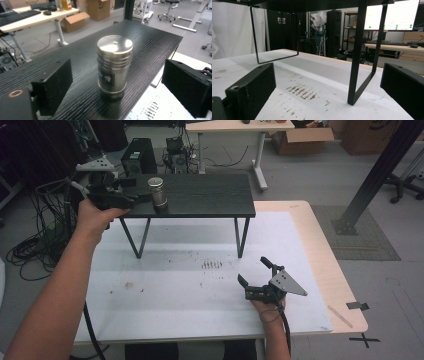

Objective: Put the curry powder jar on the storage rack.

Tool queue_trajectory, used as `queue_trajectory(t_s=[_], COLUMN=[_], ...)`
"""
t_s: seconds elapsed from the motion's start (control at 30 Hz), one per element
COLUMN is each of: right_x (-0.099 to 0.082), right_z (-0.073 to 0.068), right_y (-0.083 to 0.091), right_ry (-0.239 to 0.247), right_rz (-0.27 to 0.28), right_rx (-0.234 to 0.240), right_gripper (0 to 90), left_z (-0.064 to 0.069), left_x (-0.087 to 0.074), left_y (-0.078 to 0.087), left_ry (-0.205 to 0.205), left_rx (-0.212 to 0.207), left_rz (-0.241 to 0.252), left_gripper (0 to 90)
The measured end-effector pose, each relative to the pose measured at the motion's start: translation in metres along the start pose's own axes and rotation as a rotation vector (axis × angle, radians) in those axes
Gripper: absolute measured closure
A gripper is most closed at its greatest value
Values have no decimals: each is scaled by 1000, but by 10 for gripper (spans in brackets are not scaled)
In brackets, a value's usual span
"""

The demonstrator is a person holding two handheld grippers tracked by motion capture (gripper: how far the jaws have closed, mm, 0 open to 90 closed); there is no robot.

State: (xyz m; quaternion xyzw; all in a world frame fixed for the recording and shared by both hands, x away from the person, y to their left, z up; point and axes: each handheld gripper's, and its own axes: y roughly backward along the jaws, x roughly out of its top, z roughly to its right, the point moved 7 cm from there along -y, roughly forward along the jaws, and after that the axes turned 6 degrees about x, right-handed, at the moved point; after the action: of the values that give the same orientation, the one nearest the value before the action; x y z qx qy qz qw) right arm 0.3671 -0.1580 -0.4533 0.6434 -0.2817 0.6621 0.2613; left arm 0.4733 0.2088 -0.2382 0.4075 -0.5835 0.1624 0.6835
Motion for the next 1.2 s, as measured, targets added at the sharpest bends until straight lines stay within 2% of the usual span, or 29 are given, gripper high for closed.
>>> queue_trajectory(t_s=[0.2, 0.3, 0.5, 0.8, 1.0, 1.2], right_x=[0, 0, 0, 0, 0, 0], right_z=[0, 0, 0, 0, 0, 0], right_y=[0, 0, 0, 1, 0, 0], right_ry=[0, -2, 0, 0, -2, -2], right_rz=[2, 4, 5, 5, 1, 1], right_rx=[0, 1, 1, 4, 4, 4], right_gripper=[0, 0, 0, 0, 0, 0], left_z=[5, 12, 20, 28, 34, 35], left_x=[-5, -12, -20, -47, -64, -78], left_y=[12, 21, 31, 43, 46, 46], left_ry=[-15, -42, -47, 12, 34, 49], left_rx=[16, 39, 49, 48, 22, 20], left_rz=[18, 43, 91, 131, 151, 165], left_gripper=[70, 51, 40, 27, 28, 27])
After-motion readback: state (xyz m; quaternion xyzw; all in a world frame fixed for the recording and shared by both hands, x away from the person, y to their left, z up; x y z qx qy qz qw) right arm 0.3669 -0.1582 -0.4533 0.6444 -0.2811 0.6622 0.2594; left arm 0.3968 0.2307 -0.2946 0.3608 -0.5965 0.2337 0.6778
